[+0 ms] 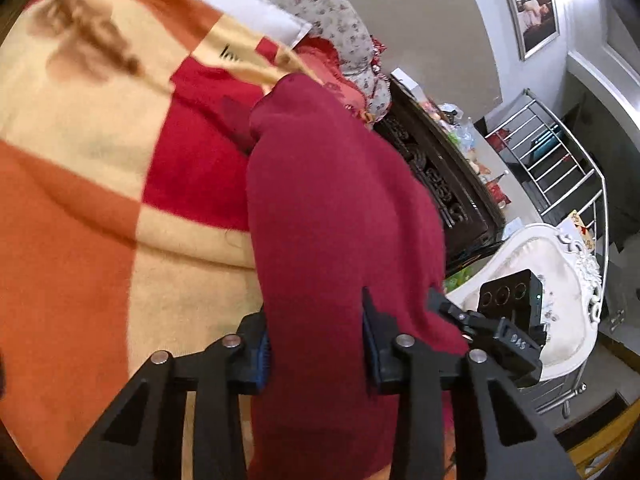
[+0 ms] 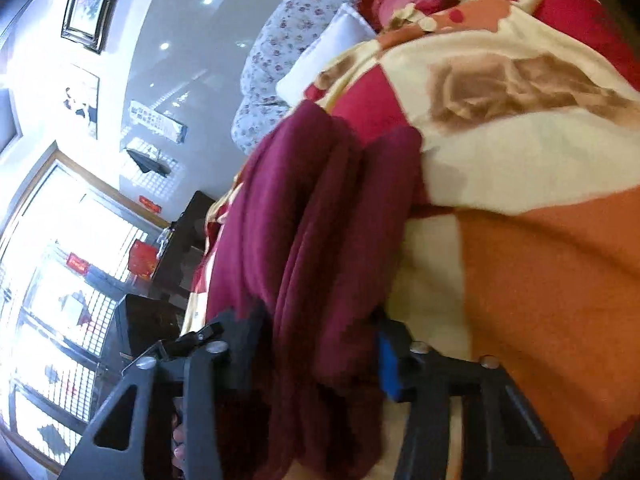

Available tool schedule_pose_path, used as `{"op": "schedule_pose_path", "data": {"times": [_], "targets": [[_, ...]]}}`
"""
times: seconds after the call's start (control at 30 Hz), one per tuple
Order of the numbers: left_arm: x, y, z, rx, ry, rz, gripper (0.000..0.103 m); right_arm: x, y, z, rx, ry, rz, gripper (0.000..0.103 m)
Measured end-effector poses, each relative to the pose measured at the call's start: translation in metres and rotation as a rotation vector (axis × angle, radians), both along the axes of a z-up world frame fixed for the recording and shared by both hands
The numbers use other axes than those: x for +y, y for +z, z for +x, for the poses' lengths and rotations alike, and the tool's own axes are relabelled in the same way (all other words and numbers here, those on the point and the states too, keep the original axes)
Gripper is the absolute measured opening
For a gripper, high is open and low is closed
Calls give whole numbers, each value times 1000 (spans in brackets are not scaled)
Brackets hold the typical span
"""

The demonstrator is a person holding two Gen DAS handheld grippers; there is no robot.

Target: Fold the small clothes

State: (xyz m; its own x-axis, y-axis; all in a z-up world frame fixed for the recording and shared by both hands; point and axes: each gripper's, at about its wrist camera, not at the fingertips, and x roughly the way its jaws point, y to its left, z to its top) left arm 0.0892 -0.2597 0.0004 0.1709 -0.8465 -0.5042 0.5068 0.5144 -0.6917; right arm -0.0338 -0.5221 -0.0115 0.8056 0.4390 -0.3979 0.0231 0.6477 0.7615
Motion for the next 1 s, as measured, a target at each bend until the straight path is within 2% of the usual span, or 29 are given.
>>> {"op": "schedule_pose_path", "data": {"times": [0.1, 0.17, 0.3, 0.4, 0.5, 0.53, 0.63, 0.73, 0.8, 0.87, 0.93, 1.0], "targets": [[26, 30, -9, -48, 3, -15, 34, 18, 22, -5, -25, -7, -28, 43], [59, 49, -13, -70, 18, -27, 34, 37, 40, -9, -77, 5, -34, 43], [105, 57, -20, -133, 39, 4, 35, 80, 56, -13, -145, 54, -4, 43], [124, 24, -15, -99, 70, 63, 36, 111, 39, -1, -121, 86, 2, 43], [123, -12, -10, -69, 94, 159, 41, 124, -1, 17, -12, 69, 6, 46], [123, -16, -12, -81, 104, 163, 43, 127, -16, 21, 48, 42, -16, 50], [131, -4, -23, -129, 115, 144, 46, 124, -19, 9, 37, -23, 20, 53], [147, 16, -38, -213, 147, 171, 46, 129, 10, -18, 20, -104, -95, 53], [162, 31, -53, -278, 158, 139, 46, 141, 38, -42, -29, -117, -207, 53], [168, 44, -75, -348, 132, 108, 46, 162, 60, -55, -66, -95, -354, 53], [159, 48, -94, -400, 77, 128, 45, 198, 79, -70, -117, -20, -553, 52], [158, 42, -104, -407, 53, 154, 36, 231, 86, -76, -153, 46, -730, 49]]}}
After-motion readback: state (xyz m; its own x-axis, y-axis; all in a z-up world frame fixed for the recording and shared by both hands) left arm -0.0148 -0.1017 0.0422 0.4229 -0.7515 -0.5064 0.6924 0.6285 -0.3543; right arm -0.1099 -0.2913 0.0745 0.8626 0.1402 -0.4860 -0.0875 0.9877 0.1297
